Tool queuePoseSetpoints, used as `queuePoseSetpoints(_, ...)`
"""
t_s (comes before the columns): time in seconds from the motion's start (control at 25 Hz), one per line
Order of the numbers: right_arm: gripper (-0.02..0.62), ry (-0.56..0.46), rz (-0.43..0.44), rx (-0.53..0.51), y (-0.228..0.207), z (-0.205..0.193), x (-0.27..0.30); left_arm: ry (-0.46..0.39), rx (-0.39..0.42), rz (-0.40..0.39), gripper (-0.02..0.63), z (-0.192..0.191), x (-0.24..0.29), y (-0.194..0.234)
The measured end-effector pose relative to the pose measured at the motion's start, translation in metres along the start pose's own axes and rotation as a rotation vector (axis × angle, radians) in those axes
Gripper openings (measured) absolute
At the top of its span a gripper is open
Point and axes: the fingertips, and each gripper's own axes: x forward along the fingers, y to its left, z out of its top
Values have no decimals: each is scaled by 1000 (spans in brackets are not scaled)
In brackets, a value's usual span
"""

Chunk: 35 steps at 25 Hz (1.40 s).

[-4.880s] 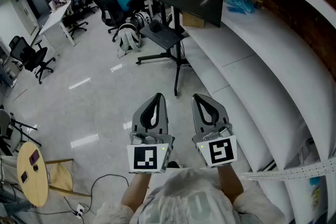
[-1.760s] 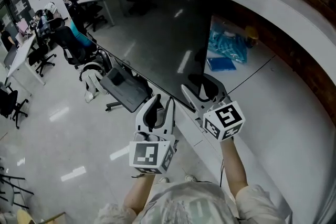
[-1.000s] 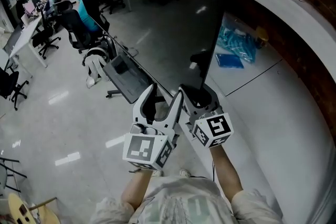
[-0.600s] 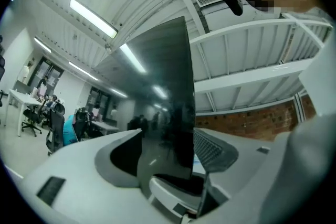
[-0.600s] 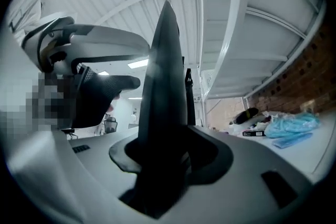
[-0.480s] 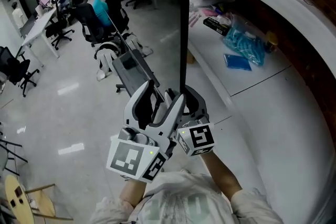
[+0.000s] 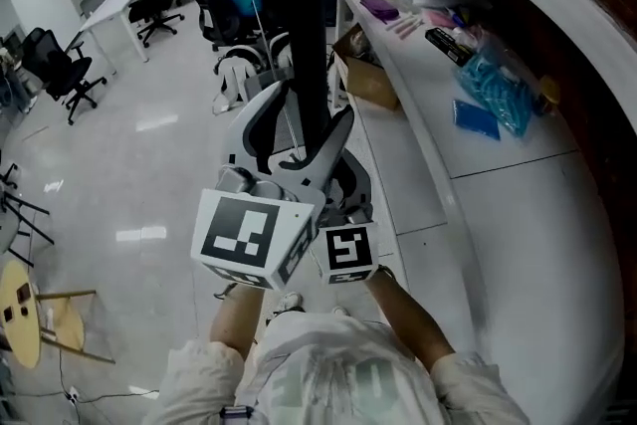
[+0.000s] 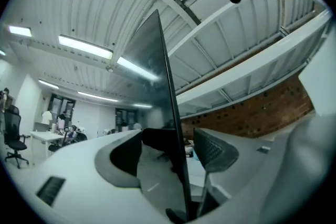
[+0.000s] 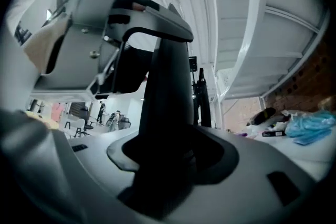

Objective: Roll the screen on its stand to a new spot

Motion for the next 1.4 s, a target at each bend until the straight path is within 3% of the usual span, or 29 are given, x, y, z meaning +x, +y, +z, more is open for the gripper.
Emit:
queuePoseSetpoints(0.08, 236, -2, 28, -8, 18, 1, 2, 32, -39, 37, 301, -6, -5, 20)
queuePoseSetpoints(0.2, 238, 13, 0, -20, 36, 3, 4, 110, -62, 54, 310, -22, -6, 41)
queuePoseSetpoints(0.48, 236, 22, -50, -36, 43, 0, 16, 24, -116, 41, 310, -21, -9, 57)
queuePoseSetpoints(1.04, 216, 45, -177, -65, 101, -5, 41, 34, -106, -36, 304, -15, -49, 107)
queuePoseSetpoints(1.4, 225, 38, -202, -59, 170, 2, 33, 37, -125, -66, 284, -4, -111, 133)
